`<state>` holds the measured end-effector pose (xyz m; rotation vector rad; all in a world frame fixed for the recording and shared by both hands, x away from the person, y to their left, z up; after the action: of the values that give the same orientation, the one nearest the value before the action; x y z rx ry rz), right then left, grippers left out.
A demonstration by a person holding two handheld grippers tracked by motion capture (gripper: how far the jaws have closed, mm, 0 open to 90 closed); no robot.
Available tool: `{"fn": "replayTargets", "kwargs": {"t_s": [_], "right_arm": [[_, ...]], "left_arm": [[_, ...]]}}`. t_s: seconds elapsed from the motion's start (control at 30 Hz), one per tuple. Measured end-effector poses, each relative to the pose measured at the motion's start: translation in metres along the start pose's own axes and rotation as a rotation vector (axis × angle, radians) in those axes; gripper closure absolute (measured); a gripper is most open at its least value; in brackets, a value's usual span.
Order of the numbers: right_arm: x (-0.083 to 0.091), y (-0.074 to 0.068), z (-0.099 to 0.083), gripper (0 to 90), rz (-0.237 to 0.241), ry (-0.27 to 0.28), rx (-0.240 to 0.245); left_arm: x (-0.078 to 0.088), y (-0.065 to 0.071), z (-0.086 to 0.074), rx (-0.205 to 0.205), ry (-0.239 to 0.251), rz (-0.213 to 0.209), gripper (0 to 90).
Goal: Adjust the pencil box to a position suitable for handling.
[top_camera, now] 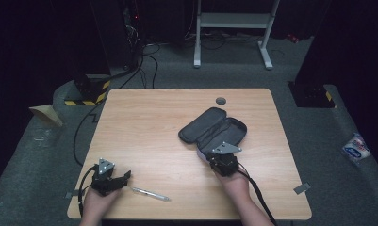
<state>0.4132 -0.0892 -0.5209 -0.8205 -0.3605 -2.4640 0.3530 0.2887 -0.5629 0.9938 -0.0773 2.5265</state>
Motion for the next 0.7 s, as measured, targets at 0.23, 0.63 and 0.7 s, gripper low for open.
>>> {"fn": "replayTargets", "kwargs": {"t_s": [0.23, 0.63, 0.7], "right_arm": [[-0.004, -0.028, 0.004, 85.4, 0.043, 0.033, -0.004], [0.005, -0.038, 0.015, 67.2, 0.095, 0.080, -0.017], [0.013, -0.023, 0.019, 64.7, 0.068, 0.096, -0.031]], "left_arm": [[0.000, 0.000, 0.000, 0.001, 0.002, -0.001, 22.3], [0.000, 0.000, 0.000, 0.000, 0.001, 0.000, 22.5], [0.001, 0.000, 0.000, -0.002, -0.001, 0.000, 22.5]]}}
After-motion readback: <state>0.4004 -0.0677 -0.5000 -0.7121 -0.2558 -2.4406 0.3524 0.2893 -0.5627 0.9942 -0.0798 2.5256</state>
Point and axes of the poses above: each handheld gripper's, and its own axes: x roughly backward along the jaws, z roughly out of its top, y roughly to its right, the point moved 5 cm from there along -x, roughly forward along the jaws, and after that the axes turned 9 degrees about -z, right-handed, at the moved point
